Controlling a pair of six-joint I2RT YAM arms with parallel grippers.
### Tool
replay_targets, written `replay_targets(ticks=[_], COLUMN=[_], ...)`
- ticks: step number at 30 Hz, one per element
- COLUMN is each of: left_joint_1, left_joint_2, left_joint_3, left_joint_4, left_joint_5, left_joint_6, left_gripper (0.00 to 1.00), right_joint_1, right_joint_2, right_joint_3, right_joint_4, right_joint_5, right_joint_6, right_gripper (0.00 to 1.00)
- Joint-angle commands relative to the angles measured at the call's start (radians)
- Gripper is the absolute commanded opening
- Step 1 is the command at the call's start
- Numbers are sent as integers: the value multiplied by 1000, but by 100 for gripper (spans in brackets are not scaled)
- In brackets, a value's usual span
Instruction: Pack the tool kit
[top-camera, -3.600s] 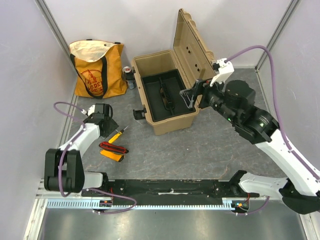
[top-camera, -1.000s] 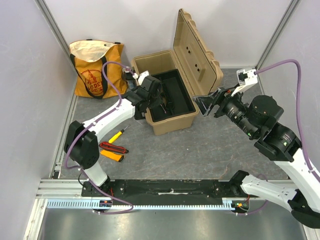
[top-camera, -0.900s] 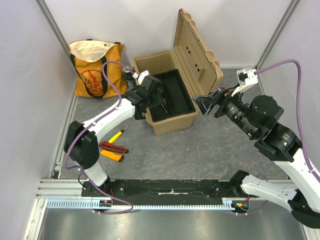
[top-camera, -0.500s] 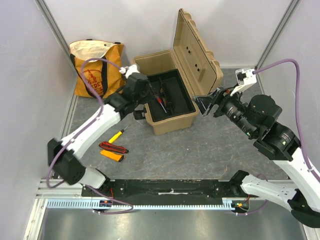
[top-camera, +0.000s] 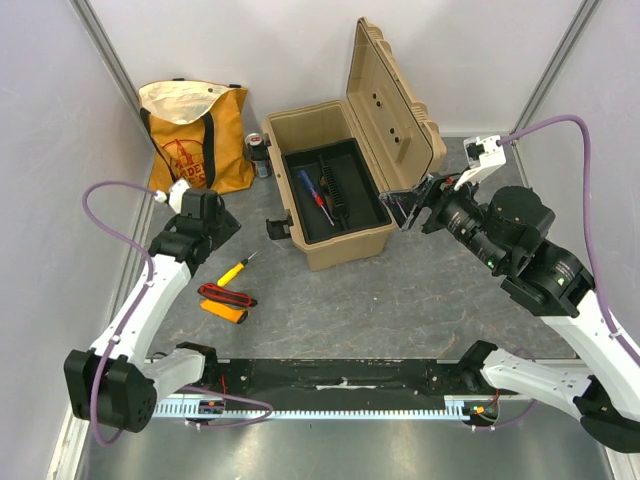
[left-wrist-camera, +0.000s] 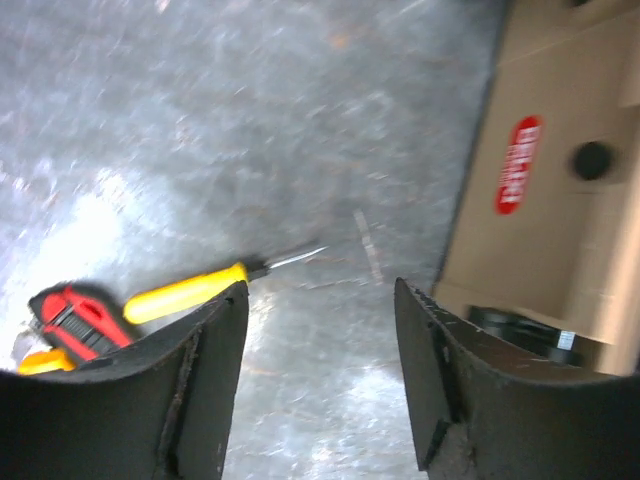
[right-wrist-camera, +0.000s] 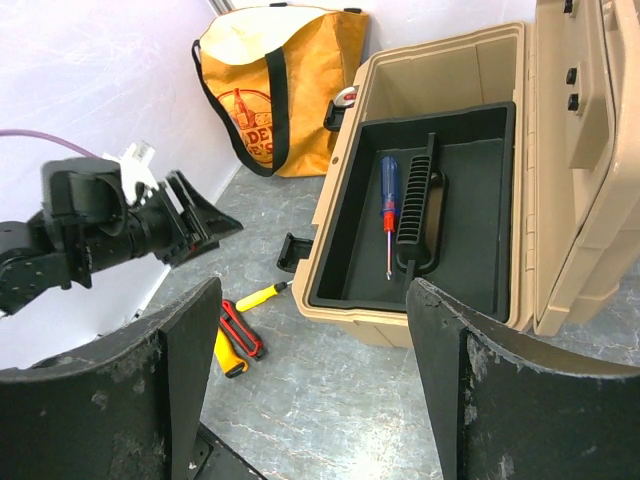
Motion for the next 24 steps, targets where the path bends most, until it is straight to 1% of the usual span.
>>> replay_targets(ticks=[1,6,9,14,17,20,24], left_joint_1=[78,102,106,114,125,128,160], left_joint_2=[21,75,110,184,222,264,326], left_joint_3=[-78,-144,-162,-149,-152,-155,-152], left_joint_4=[-63,-46,-49,-115,-121,-110,-75], left_joint_5=[64,152,152,115,132,114,100], left_joint_6=[-69,-219,-328,-460,-514,-557,-555], left_gripper=[69,71,71,71,71,71,71], right_joint_1=[3,3,3,3,3,3,2], right_joint_2=[3,8,7,-9,-9,-7,-3], right_joint_3=[13,15,12,2,1,1,2], right_joint_4=[7,7,7,7,6,4,4], right_joint_5=[12,12,18,38,44,47,41], right_joint_6=[14,15,15,12,11,9,5], right_gripper=[81,82,82,82,82,82,82])
